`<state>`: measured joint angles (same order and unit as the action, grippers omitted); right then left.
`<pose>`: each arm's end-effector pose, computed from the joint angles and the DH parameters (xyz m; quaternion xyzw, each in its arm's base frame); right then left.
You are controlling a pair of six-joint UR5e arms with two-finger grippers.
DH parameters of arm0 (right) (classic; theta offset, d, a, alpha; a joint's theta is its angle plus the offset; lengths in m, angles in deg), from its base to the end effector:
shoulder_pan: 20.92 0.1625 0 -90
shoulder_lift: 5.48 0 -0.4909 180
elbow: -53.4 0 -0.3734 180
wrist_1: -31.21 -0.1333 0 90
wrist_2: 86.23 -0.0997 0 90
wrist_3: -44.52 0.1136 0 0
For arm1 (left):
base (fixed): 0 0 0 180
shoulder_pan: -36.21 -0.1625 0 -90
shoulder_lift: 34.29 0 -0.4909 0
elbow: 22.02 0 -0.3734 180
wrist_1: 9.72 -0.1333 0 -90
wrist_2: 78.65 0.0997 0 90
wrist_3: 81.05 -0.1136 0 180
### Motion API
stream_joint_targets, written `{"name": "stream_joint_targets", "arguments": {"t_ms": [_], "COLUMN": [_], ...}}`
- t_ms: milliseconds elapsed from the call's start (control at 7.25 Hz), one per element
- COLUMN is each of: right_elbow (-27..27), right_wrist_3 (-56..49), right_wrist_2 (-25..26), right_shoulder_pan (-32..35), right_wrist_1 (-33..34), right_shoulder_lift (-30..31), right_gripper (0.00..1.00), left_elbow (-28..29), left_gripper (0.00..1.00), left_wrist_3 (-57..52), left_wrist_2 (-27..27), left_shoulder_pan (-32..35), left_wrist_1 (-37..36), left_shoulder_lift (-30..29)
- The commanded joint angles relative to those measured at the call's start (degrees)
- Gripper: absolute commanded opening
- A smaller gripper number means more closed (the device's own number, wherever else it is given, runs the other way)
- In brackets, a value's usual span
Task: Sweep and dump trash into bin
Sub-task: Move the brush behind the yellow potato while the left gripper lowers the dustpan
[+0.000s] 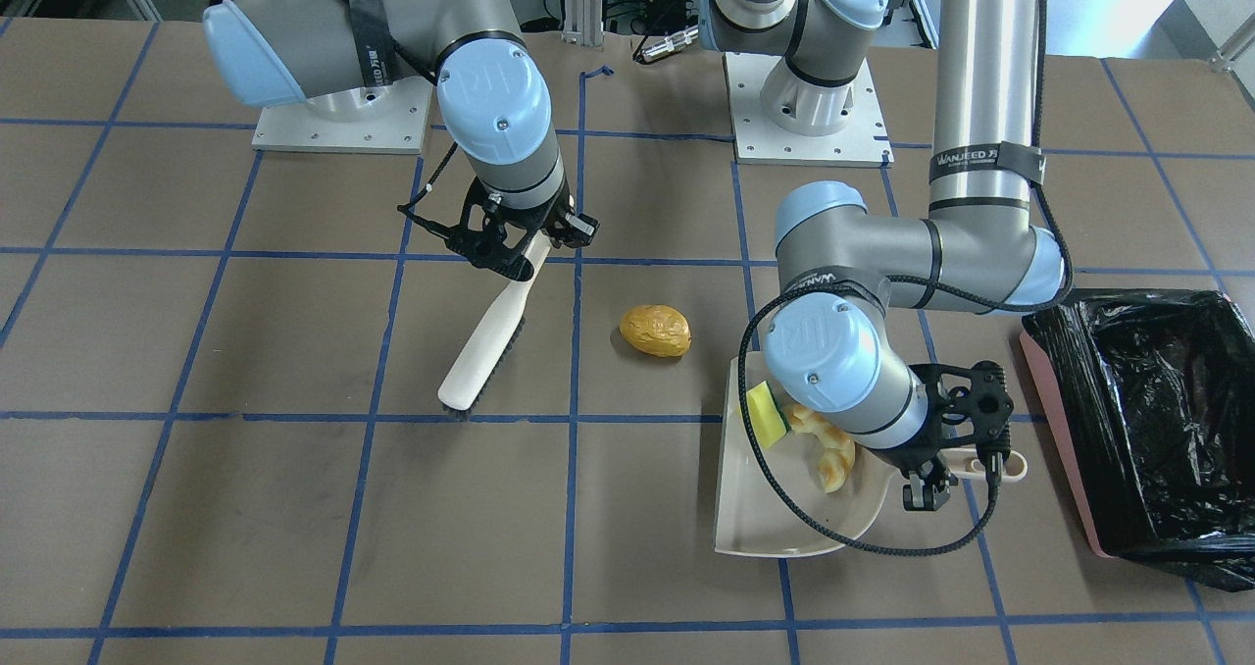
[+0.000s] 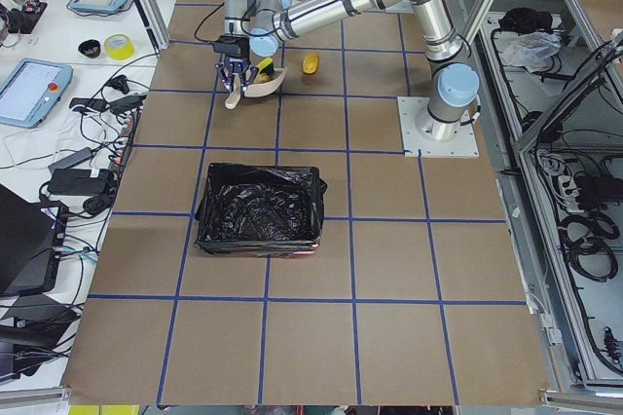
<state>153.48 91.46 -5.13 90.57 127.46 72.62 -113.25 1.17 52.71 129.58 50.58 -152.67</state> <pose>0.3283 -0.4221 0.3680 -0.2279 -0.9610 -0.1560 0.0132 -0.0968 -0.6532 0.3248 -0.5944 0.7225 -0.2405 0.2586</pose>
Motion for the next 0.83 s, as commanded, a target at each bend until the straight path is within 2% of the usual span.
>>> {"name": "stream_joint_targets", "arguments": {"t_ms": [0,276,552,690], "right_elbow": [3.95,6.95,7.40,8.01], "right_wrist_3": [2.80,0.18,0.35,0.53], "right_wrist_2": [3.88,3.97,3.01,2.48], "right_shoulder_pan": [2.15,2.07,2.33,2.94], "right_wrist_1": [-0.02,0.07,0.34,0.42], "right_shoulder_lift": [1.85,3.89,4.50,5.12], "right_gripper": [0.00,0.00,0.00,0.00], "left_elbow": [-8.66,-14.48,-19.67,-21.26], "left_gripper": [0.00,0.00,0.00,0.00], "left_wrist_3": [0.66,6.95,11.89,12.27], "left_wrist_2": [0.12,0.12,0.21,3.00], "left_shoulder_pan": [-0.38,0.49,1.98,2.42], "left_wrist_1": [-0.70,-0.27,-0.27,-0.27], "left_shoulder_lift": [5.68,8.95,11.23,11.94]}}
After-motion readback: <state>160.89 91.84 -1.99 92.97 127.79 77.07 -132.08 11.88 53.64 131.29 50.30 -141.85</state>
